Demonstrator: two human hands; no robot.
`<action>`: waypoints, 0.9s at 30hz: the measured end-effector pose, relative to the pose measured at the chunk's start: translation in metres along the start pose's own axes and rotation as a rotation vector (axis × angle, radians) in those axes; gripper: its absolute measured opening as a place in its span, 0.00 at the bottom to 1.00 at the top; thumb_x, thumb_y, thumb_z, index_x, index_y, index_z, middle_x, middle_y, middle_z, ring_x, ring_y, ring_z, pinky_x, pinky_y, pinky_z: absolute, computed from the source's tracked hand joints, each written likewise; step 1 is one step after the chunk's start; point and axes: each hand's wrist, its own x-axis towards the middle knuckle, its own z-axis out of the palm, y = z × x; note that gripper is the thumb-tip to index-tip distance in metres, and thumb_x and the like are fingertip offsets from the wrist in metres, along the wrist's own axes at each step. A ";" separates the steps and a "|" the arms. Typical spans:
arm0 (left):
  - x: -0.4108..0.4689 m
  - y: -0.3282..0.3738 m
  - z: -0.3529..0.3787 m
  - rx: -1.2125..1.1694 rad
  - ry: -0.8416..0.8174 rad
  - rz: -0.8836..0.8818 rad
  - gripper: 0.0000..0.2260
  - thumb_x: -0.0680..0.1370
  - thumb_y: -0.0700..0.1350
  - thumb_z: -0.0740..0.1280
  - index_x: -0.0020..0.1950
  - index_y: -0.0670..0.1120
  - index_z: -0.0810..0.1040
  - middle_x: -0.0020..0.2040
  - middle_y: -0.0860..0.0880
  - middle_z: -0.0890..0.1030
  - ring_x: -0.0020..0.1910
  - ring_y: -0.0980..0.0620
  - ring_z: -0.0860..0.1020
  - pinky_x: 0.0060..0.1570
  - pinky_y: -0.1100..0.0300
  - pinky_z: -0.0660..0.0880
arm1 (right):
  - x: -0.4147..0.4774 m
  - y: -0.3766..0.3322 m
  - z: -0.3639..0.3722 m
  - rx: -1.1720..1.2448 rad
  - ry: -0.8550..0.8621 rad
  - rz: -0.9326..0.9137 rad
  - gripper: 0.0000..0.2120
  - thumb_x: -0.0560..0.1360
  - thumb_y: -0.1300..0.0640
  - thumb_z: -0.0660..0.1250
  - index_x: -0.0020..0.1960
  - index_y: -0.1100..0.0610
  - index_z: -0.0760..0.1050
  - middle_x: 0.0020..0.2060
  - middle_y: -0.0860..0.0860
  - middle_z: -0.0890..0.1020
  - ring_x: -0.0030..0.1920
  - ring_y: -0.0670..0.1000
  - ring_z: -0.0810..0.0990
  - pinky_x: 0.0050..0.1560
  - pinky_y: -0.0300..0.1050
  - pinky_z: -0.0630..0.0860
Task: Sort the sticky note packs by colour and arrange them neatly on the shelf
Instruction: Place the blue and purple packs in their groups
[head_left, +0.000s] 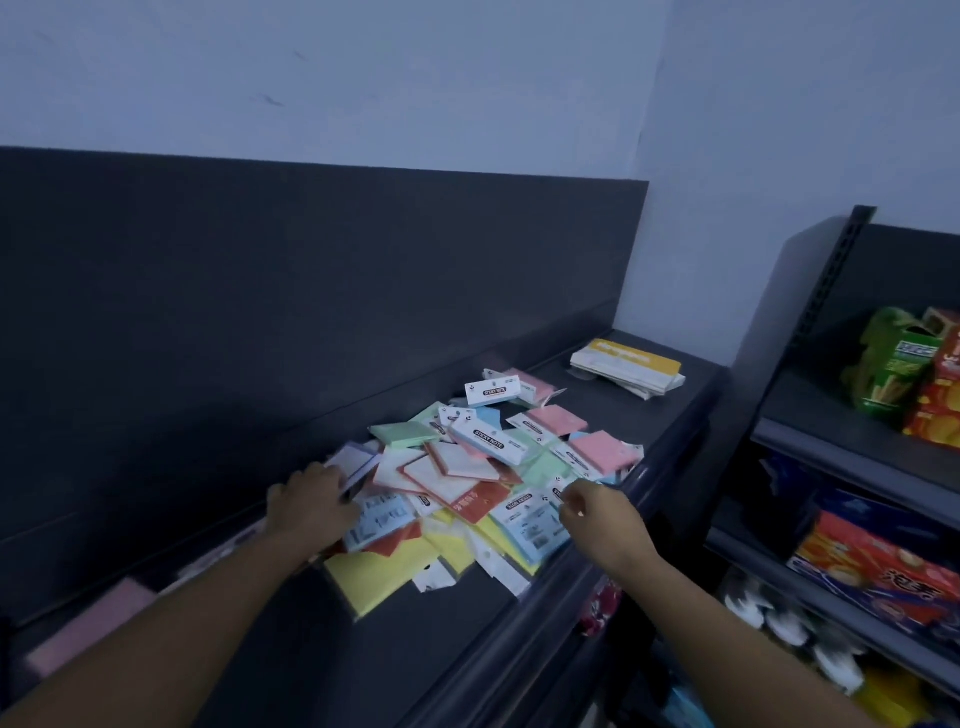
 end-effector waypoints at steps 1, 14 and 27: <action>0.006 -0.001 0.002 -0.019 -0.009 -0.008 0.16 0.75 0.53 0.63 0.60 0.47 0.70 0.58 0.46 0.71 0.58 0.47 0.71 0.57 0.54 0.67 | 0.010 0.001 0.002 0.005 -0.006 -0.011 0.14 0.76 0.56 0.60 0.60 0.58 0.75 0.54 0.53 0.81 0.53 0.53 0.78 0.53 0.45 0.75; 0.047 0.002 0.007 -0.072 0.002 -0.186 0.09 0.78 0.48 0.60 0.55 0.46 0.74 0.53 0.45 0.79 0.49 0.46 0.78 0.46 0.57 0.74 | 0.138 -0.018 0.012 0.075 -0.073 -0.482 0.11 0.75 0.63 0.60 0.55 0.60 0.77 0.49 0.53 0.81 0.51 0.53 0.77 0.49 0.43 0.71; -0.020 -0.020 -0.023 -0.185 0.287 -0.212 0.11 0.78 0.37 0.60 0.57 0.42 0.79 0.49 0.44 0.78 0.52 0.44 0.75 0.52 0.55 0.70 | 0.099 -0.127 0.094 -0.044 -0.395 -1.110 0.17 0.79 0.55 0.55 0.66 0.56 0.68 0.63 0.52 0.74 0.63 0.52 0.69 0.65 0.46 0.60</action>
